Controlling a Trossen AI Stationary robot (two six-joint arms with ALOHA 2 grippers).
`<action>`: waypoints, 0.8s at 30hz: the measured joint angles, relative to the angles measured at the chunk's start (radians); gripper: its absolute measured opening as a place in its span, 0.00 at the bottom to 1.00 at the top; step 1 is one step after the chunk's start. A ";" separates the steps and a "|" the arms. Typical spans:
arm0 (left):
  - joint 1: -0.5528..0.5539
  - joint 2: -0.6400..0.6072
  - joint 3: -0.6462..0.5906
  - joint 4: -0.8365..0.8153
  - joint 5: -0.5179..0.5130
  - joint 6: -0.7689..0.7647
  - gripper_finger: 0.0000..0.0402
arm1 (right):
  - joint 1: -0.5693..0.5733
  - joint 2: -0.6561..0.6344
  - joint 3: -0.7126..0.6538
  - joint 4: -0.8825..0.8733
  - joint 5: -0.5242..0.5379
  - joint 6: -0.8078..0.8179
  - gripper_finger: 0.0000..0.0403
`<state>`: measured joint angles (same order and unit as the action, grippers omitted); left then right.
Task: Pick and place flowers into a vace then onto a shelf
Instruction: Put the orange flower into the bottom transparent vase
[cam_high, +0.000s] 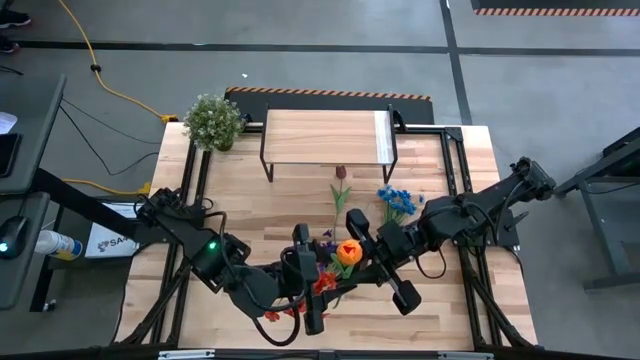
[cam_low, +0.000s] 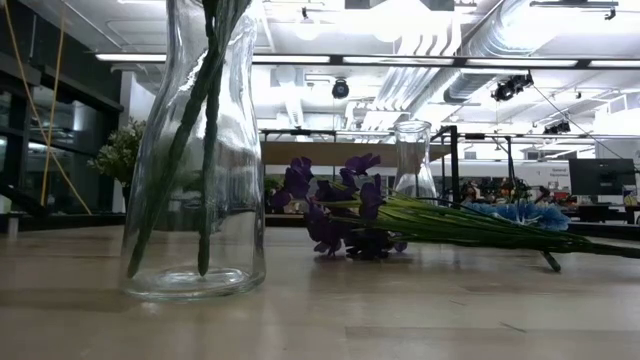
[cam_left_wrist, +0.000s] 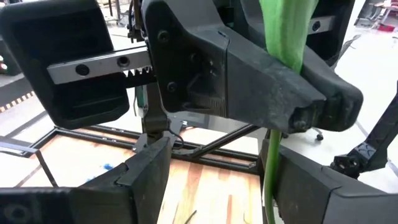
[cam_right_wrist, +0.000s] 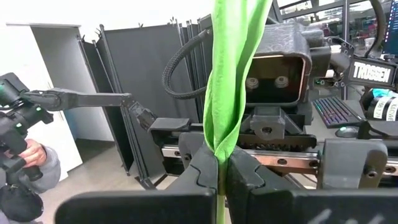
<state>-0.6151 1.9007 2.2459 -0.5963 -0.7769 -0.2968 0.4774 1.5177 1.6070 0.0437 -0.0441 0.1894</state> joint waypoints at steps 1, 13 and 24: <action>0.000 0.000 0.000 -0.002 0.000 -0.004 0.70 | 0.000 0.000 0.000 0.000 0.000 0.000 0.00; 0.000 0.000 0.000 -0.006 0.003 -0.048 0.52 | 0.000 0.000 0.000 0.000 0.001 -0.013 0.00; -0.002 0.000 0.000 -0.013 0.013 -0.049 0.09 | -0.002 0.000 0.000 -0.017 0.019 -0.014 0.00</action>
<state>-0.6167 1.9007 2.2459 -0.6089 -0.7635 -0.3453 0.4755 1.5175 1.6070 0.0269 -0.0247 0.1749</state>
